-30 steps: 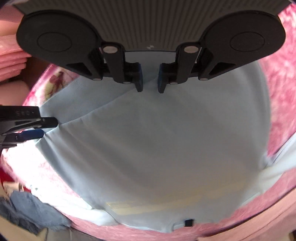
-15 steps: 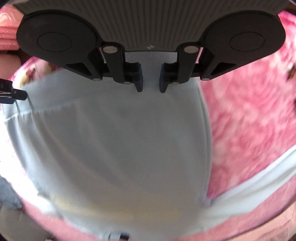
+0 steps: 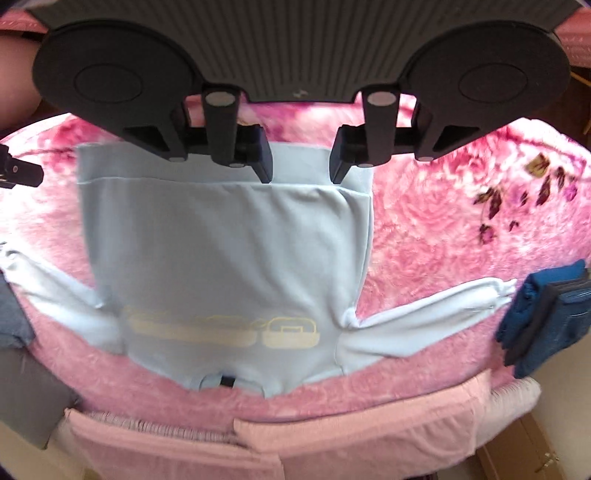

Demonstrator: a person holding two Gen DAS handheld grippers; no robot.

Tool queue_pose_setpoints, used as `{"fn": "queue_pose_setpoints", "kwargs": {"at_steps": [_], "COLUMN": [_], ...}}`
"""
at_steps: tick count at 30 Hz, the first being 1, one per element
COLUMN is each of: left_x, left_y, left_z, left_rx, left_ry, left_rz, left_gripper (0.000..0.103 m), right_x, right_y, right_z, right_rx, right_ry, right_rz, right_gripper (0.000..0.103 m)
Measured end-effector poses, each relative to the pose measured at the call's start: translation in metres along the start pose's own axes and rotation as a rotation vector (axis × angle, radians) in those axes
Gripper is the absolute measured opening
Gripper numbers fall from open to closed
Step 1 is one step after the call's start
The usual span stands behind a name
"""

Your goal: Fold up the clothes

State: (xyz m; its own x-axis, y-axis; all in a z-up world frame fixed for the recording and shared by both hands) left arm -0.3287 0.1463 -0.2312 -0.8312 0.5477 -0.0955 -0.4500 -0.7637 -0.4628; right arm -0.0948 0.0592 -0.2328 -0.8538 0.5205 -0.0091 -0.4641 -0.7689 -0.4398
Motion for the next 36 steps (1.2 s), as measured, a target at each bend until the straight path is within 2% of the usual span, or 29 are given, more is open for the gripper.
{"fn": "queue_pose_setpoints", "kwargs": {"at_steps": [8, 15, 18, 20, 25, 36], "left_x": [-0.034, -0.046, -0.049, -0.049, -0.042, -0.03], "left_y": [0.027, 0.025, 0.02, 0.018, 0.015, 0.027], "left_z": [0.07, 0.107, 0.114, 0.117, 0.124, 0.12], "left_rx": [-0.07, -0.112, -0.122, -0.125, -0.128, -0.078], "left_ry": [-0.029, -0.03, -0.024, -0.023, -0.026, -0.008], "left_rz": [0.038, 0.021, 0.003, -0.012, -0.044, -0.051], "left_gripper": [0.032, 0.033, 0.035, 0.04, 0.042, 0.047], "right_x": [-0.008, -0.012, -0.014, -0.015, -0.01, 0.011], "right_y": [0.033, 0.048, 0.048, 0.047, 0.045, 0.053], "right_z": [0.079, 0.119, 0.126, 0.129, 0.131, 0.123], "right_rx": [-0.064, -0.097, -0.094, -0.09, -0.052, 0.029], "right_ry": [-0.025, -0.013, -0.015, -0.015, -0.016, 0.021], "right_rz": [0.121, 0.174, 0.149, 0.127, 0.089, 0.113], "right_gripper": [0.052, 0.052, 0.052, 0.052, 0.052, 0.052]}}
Point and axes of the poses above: each gripper's, at about its wrist camera, not at the fingertips, and z roughly against the way its jaws point, x to its left, y to its underside, the point moved 4 cm from there along -z, roughly the way its jaws point, and after that the axes turned 11 degrees about y, right-handed, at the moved point
